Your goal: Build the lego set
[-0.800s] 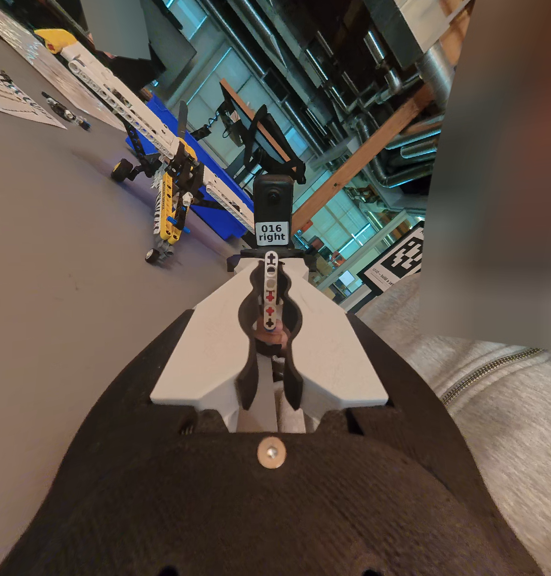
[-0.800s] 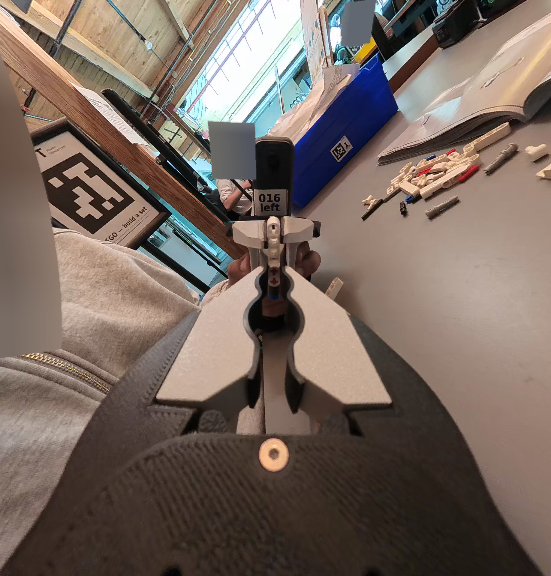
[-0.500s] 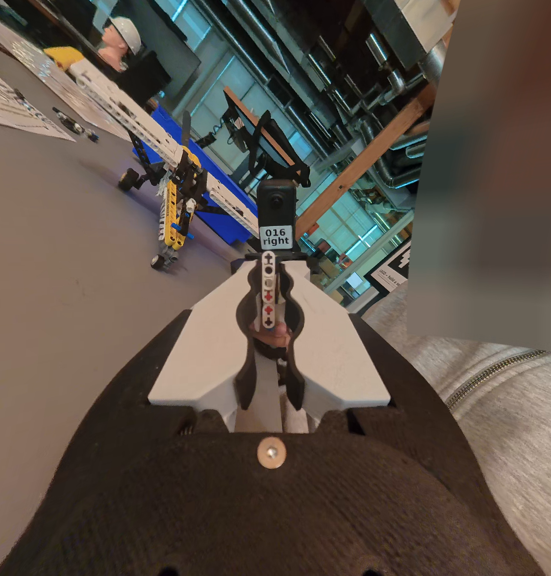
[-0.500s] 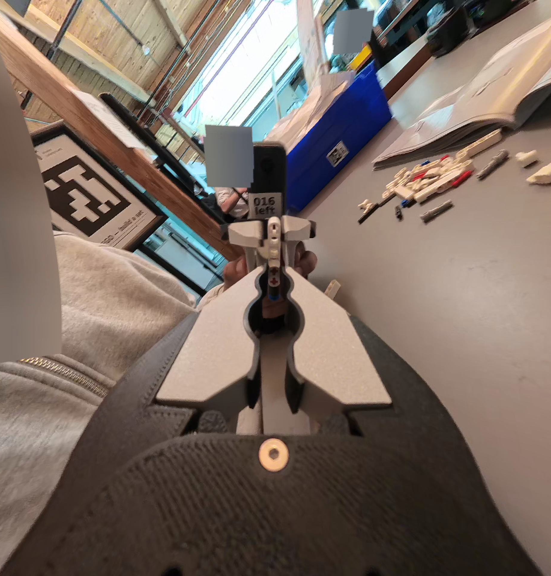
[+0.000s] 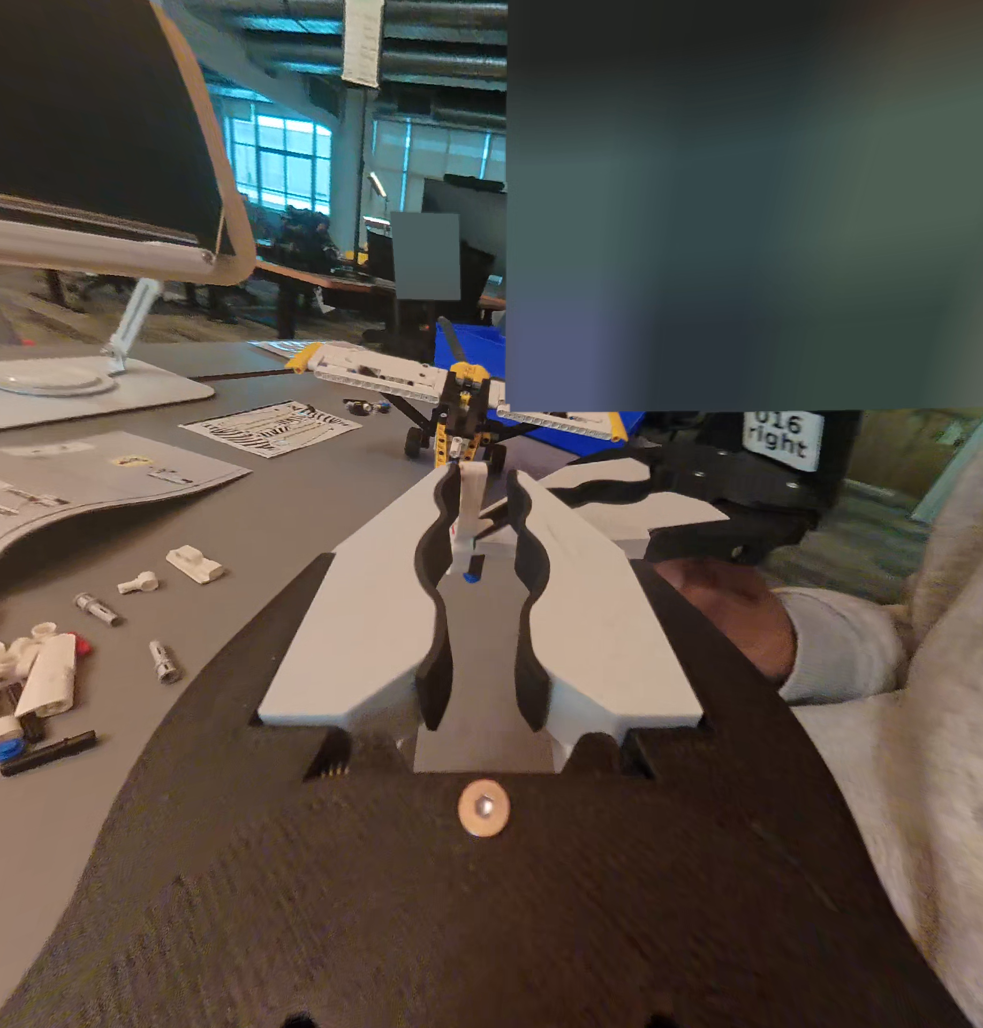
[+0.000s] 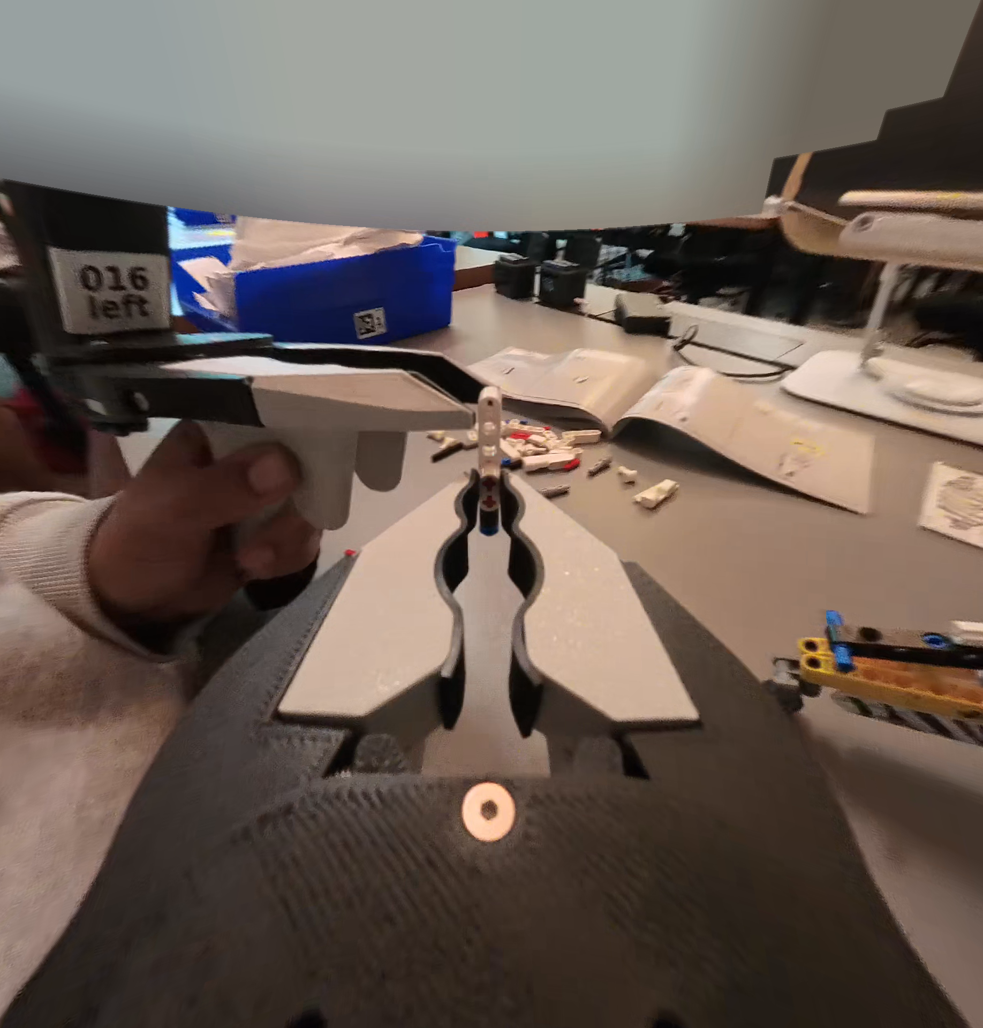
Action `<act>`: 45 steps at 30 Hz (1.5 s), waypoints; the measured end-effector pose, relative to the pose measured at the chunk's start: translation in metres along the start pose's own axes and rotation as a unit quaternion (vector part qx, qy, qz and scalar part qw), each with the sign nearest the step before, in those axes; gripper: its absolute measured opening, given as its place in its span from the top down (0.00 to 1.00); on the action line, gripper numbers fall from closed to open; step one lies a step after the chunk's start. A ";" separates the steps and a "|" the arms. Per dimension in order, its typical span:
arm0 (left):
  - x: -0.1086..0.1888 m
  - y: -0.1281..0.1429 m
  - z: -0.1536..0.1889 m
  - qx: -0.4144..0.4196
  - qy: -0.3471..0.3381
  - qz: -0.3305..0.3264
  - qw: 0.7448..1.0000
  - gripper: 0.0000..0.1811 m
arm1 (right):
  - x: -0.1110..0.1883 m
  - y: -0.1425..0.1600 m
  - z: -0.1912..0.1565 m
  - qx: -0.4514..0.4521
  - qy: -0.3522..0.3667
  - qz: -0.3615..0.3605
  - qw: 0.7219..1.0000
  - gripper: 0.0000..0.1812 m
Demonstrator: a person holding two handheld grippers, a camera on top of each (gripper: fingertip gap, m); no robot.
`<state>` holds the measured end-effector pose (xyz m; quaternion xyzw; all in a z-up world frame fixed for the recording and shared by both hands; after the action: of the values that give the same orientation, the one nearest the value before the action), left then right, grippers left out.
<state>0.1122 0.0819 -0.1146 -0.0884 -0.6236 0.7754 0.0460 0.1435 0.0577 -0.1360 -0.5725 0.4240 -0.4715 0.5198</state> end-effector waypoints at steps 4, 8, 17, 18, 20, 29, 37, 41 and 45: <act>0.001 -0.001 -0.003 -0.001 -0.018 0.004 1.000 0.95 | 0.001 0.000 -0.002 0.023 0.019 0.002 1.000 0.97; 0.001 0.000 -0.003 0.000 -0.018 0.004 1.000 0.96 | 0.000 0.000 -0.003 0.037 0.031 -0.001 0.999 0.97; -0.001 0.002 -0.003 -0.001 -0.020 -0.002 1.000 0.96 | -0.002 0.001 -0.007 0.050 0.024 -0.005 0.998 0.97; -0.001 0.002 -0.003 -0.002 -0.021 -0.002 1.000 0.96 | -0.001 0.001 -0.007 0.048 0.023 -0.005 0.999 0.97; -0.002 0.002 -0.003 -0.007 -0.025 -0.003 1.000 0.96 | -0.002 0.001 -0.007 0.047 0.023 -0.006 0.999 0.97; -0.002 0.001 -0.003 0.001 -0.019 0.001 1.000 0.96 | -0.001 0.001 -0.006 0.044 0.021 -0.004 0.999 0.97; -0.002 0.002 -0.003 0.008 -0.013 0.001 1.000 0.96 | -0.001 0.001 -0.007 0.046 0.021 -0.002 0.999 0.97; -0.002 0.002 -0.002 0.008 -0.013 0.001 1.000 0.96 | -0.001 0.001 -0.007 0.046 0.020 -0.002 0.999 0.97; -0.002 0.001 -0.003 0.010 -0.012 0.002 1.000 0.96 | -0.001 0.001 -0.006 0.045 0.020 -0.001 0.999 0.97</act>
<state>0.1144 0.0839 -0.1165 -0.0799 -0.6159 0.7829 0.0377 0.1372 0.0572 -0.1366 -0.5398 0.4121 -0.5018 0.5357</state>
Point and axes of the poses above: each gripper's, where its closed fingertips meet, x back along the fingers, y out of its underside, z = x × y across the jaws, the point moved 3 cm from there along x, back along the fingers
